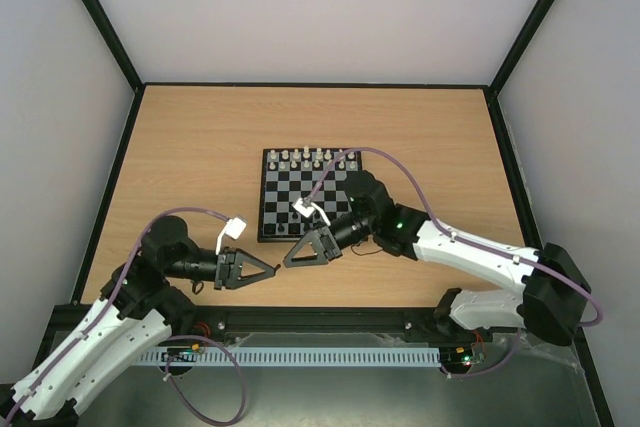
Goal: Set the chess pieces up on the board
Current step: Place the chess piece on the chessboard.
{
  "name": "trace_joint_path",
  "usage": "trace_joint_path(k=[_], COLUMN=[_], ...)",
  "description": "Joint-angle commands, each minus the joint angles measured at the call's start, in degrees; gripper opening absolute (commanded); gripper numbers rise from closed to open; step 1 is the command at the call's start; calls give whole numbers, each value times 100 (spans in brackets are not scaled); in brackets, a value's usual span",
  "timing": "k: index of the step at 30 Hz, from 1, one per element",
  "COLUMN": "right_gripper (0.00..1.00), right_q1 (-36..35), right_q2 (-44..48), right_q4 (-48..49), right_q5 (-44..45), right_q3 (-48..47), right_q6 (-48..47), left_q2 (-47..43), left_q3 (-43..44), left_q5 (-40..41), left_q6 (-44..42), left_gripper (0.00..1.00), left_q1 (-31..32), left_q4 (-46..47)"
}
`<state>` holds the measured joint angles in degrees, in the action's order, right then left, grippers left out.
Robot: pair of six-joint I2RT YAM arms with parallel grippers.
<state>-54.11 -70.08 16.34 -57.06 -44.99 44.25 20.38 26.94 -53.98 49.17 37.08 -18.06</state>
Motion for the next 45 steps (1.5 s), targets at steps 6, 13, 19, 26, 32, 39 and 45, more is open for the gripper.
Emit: trace_joint_path(k=[6,13,19,26,32,39,45], right_gripper=[36,28,22,10,4,3,1], right_q1=[-57,-185,-274,-320,-320,-309,-258], right_q2=[-378,-565,-594,-612,-586,-561,-308], right_q4=[650,786,816,821,647,-320,-935], right_q5=[-322,-342,-320,-298,-181,332,799], right_q3=[-191,-224,-218,-216,-264,-492,-303], right_q6=[290,321,304,295,169,-475,-763], left_q2=[133,172,228,265,272,210,106], left_q3=[-75,-70,-81,-102,-75,203,743], left_q5=[-20,36,97,156,220,517,1172], left_q6=[-126,-212,-273,-293,-335,-558,-735], left_gripper=[16,15,15,15,28,47,51], left_q1=[1,1,1,1,1,-16,-34], left_q4=[171,129,85,73,-46,-542,-1233])
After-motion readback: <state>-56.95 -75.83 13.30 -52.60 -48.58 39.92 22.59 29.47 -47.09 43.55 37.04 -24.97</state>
